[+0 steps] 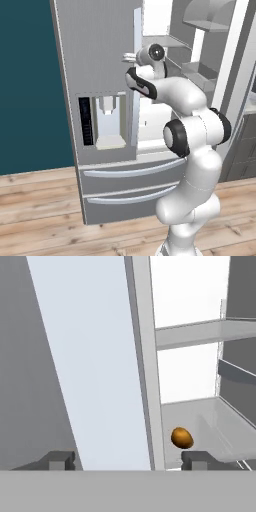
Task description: Retrieve the tangerine and mango from the fridge and place them into the bowl on the dining table.
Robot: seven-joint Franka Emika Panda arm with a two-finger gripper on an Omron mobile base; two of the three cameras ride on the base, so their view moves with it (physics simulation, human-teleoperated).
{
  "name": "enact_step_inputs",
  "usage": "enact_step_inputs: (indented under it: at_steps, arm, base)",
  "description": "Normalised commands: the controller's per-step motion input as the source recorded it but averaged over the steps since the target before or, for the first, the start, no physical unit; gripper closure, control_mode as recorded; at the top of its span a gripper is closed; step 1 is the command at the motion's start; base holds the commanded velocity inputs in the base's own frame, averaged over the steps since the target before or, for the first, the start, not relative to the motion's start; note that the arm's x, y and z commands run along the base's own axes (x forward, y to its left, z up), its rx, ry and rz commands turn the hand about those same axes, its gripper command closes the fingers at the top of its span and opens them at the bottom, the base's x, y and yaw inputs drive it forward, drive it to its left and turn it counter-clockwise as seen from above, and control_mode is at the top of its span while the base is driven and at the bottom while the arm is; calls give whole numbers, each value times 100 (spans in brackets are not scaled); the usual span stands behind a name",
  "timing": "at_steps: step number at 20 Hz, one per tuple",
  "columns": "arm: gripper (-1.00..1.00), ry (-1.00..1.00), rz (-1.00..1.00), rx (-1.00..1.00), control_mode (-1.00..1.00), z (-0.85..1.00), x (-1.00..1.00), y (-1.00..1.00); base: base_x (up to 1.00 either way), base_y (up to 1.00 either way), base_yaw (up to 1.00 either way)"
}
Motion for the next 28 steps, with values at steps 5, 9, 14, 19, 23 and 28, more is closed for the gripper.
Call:
enact_step_inputs:
  at_steps: [5,9,14,19,23,28]
  arm:
    - [100,1,0,0,-100,0,61,0]
    - [100,2,0,0,-100,0,15,3]
    - [100,2,0,0,-100,8,-86,24]
    - [100,0,0,0,-100,40,-100,33]
    - [100,0,0,-1,-100,45,-100,44]
    - [100,2,0,0,-100,60,-100,37]
  base:
    - [0,0,0]
    - [0,0,0]
    - [0,0,0]
    - [0,0,0]
    - [0,0,0]
    - [0,0,0]
